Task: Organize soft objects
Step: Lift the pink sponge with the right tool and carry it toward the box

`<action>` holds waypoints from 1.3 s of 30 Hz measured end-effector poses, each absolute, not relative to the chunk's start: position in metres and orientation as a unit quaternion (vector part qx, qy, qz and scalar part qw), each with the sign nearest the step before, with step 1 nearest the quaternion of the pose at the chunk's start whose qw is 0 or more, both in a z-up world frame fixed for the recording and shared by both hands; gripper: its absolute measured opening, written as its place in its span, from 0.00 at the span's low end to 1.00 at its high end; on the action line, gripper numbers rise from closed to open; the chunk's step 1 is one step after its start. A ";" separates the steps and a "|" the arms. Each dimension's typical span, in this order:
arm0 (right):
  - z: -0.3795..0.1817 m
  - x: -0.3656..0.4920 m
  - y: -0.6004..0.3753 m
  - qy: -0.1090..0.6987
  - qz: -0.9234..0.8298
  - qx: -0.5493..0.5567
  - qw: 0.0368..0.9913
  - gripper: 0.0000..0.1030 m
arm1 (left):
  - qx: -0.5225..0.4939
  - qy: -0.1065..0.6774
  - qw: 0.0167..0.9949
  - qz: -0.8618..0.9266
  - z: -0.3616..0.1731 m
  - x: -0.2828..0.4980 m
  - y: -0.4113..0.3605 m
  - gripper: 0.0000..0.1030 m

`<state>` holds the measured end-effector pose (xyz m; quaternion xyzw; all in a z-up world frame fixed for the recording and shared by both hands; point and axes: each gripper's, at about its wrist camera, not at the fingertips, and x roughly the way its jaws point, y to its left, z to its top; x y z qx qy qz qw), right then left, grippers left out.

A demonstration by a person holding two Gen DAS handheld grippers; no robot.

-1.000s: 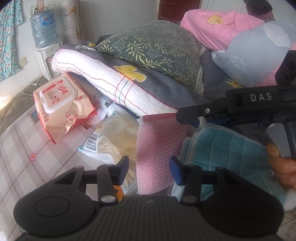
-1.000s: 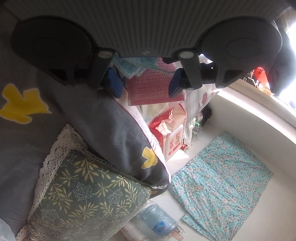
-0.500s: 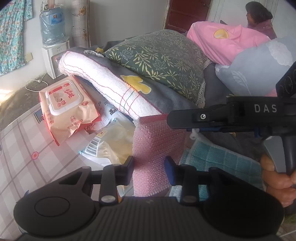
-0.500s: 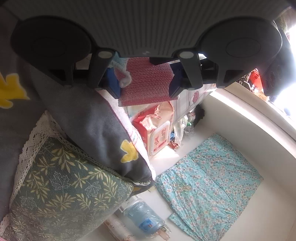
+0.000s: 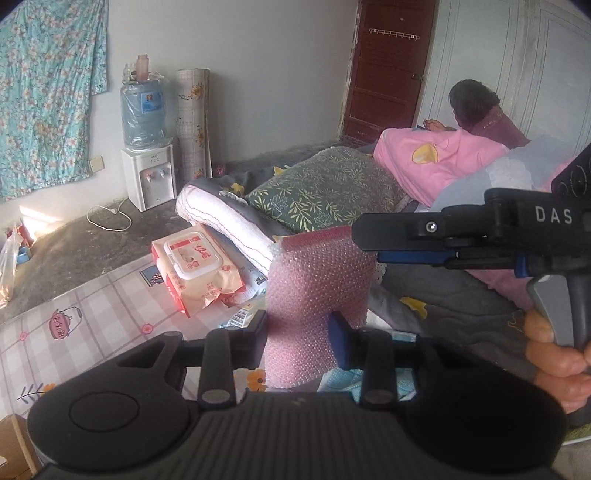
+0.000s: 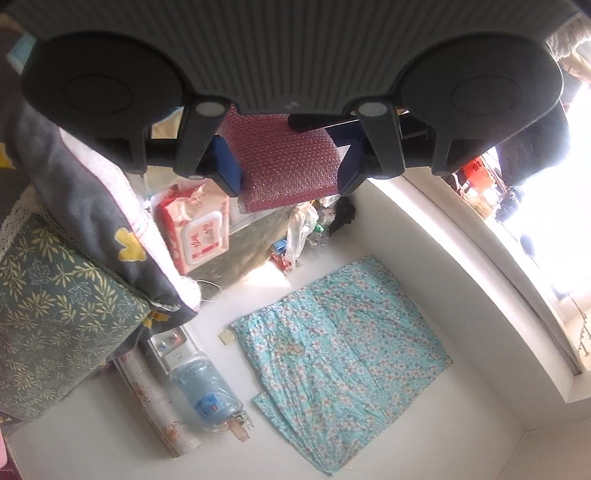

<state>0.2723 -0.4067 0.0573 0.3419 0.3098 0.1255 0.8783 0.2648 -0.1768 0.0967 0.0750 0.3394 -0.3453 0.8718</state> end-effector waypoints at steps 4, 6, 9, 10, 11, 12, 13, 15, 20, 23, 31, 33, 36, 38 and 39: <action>0.092 0.259 -0.367 0.307 0.162 0.331 0.877 0.56 | 0.050 0.338 0.882 -0.324 0.119 0.242 -0.136 0.36; 0.108 0.252 -0.342 0.307 0.187 0.327 0.874 0.56 | 0.038 0.338 0.889 -0.307 0.127 0.229 -0.110 0.36; 0.122 0.249 -0.299 0.325 0.245 0.342 0.847 0.56 | 0.016 0.337 0.896 -0.288 0.134 0.212 -0.069 0.31; 0.125 0.249 -0.282 0.333 0.259 0.344 0.839 0.56 | 0.008 0.339 0.898 -0.281 0.136 0.206 -0.055 0.29; 0.127 0.249 -0.265 0.340 0.269 0.339 0.835 0.56 | 0.003 0.341 0.899 -0.276 0.137 0.201 -0.043 0.26; 0.129 0.250 -0.245 0.344 0.279 0.332 0.832 0.56 | -0.001 0.343 0.901 -0.267 0.137 0.195 -0.029 0.24; 0.130 0.251 -0.227 0.350 0.289 0.329 0.828 0.56 | -0.001 0.345 0.902 -0.258 0.137 0.192 -0.020 0.19; 0.128 0.254 -0.184 0.368 0.318 0.329 0.809 0.56 | -0.004 0.350 0.908 -0.230 0.132 0.182 0.008 0.19; 0.110 0.264 -0.103 0.414 0.348 0.324 0.776 0.55 | -0.044 0.394 0.902 -0.171 0.100 0.179 0.070 0.19; 0.105 0.267 -0.082 0.426 0.342 0.333 0.769 0.54 | -0.078 0.422 0.890 -0.153 0.076 0.179 0.104 0.19; 0.077 0.235 -0.182 0.433 0.248 0.378 0.779 0.55 | -0.091 0.428 0.876 -0.202 0.056 0.174 0.110 0.28; 0.062 0.222 -0.203 0.445 0.217 0.394 0.775 0.55 | -0.075 0.428 0.872 -0.225 0.052 0.175 0.093 0.28; 0.023 0.202 -0.226 0.470 0.180 0.424 0.753 0.55 | -0.043 0.432 0.865 -0.250 0.045 0.176 0.064 0.28; -0.004 0.197 -0.230 0.487 0.166 0.446 0.732 0.55 | -0.017 0.438 0.861 -0.258 0.038 0.176 0.043 0.28; -0.015 0.195 -0.228 0.494 0.164 0.453 0.723 0.55 | -0.007 0.444 0.858 -0.260 0.034 0.177 0.035 0.28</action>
